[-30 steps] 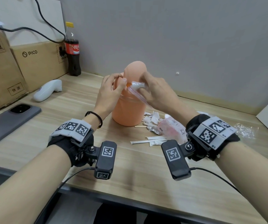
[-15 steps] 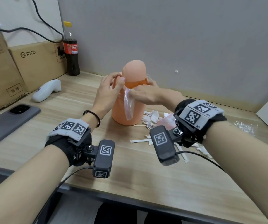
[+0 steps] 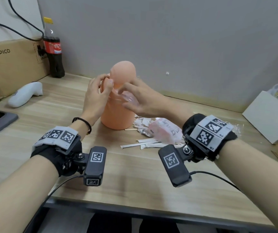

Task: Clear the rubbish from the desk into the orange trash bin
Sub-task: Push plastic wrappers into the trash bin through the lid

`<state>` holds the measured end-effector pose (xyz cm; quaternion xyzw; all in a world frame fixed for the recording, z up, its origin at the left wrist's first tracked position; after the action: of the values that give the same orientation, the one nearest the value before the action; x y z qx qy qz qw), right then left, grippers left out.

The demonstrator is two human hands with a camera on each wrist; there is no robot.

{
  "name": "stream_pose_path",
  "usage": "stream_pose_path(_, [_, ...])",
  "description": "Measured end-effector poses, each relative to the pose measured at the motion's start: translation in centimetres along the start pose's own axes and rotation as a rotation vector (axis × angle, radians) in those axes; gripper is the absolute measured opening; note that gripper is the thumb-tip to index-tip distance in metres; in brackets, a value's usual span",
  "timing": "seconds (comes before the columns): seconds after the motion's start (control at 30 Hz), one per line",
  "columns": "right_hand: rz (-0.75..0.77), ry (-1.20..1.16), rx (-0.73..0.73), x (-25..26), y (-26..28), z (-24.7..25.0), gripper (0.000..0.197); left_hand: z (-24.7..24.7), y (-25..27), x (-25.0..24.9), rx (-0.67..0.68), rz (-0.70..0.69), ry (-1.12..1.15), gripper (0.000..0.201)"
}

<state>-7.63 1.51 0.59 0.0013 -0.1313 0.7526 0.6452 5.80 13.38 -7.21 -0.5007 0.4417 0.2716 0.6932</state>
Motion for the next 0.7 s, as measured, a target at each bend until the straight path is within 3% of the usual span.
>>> stream_pose_path(0.03, [0.003, -0.010, -0.062, -0.1, -0.2, 0.2, 0.023, 0.1, 0.0, 0.0, 0.001, -0.003, -0.002, 0.032])
stream_pose_path(0.13, [-0.076, -0.061, -0.248, -0.1, -0.7, 0.8, 0.026, 0.3, 0.0, 0.0, 0.022, -0.007, -0.016, 0.029])
stream_pose_path(0.23, [-0.184, 0.006, -0.338, -0.5, -1.5, 1.0, 0.025, 0.2, 0.0, -0.1, 0.032, -0.008, -0.018, 0.022])
stream_pose_path(0.43, [-0.293, -0.073, -0.310, -0.4, -2.6, -0.2, 0.016, 0.3, 0.1, -0.3, 0.047, -0.010, -0.028, 0.020])
stream_pose_path(0.53, [-0.257, -0.047, -0.222, -0.2, -2.2, -0.4, 0.027, 0.2, 0.1, -0.3, 0.042, -0.013, -0.027, 0.018])
stream_pose_path(0.63, [-0.225, -0.018, -0.393, -0.5, -1.5, 0.1, 0.029, 0.1, 0.1, -0.2, 0.034, -0.017, -0.023, 0.018])
stream_pose_path(0.7, [-0.273, 0.013, -0.418, -0.8, -1.3, 0.7, 0.029, 0.1, 0.1, -0.2, 0.035, -0.016, -0.018, 0.018])
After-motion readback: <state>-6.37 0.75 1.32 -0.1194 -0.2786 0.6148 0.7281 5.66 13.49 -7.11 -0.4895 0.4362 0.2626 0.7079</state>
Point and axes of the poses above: each hand's wrist, its own y-axis away from the middle knuckle, its own z-axis out of the back of the hand, x = y × z, the point moved 1 cm from there along -y, towards the middle knuckle, and after that the axes turned 3 degrees about x, right-handed, at the moved point
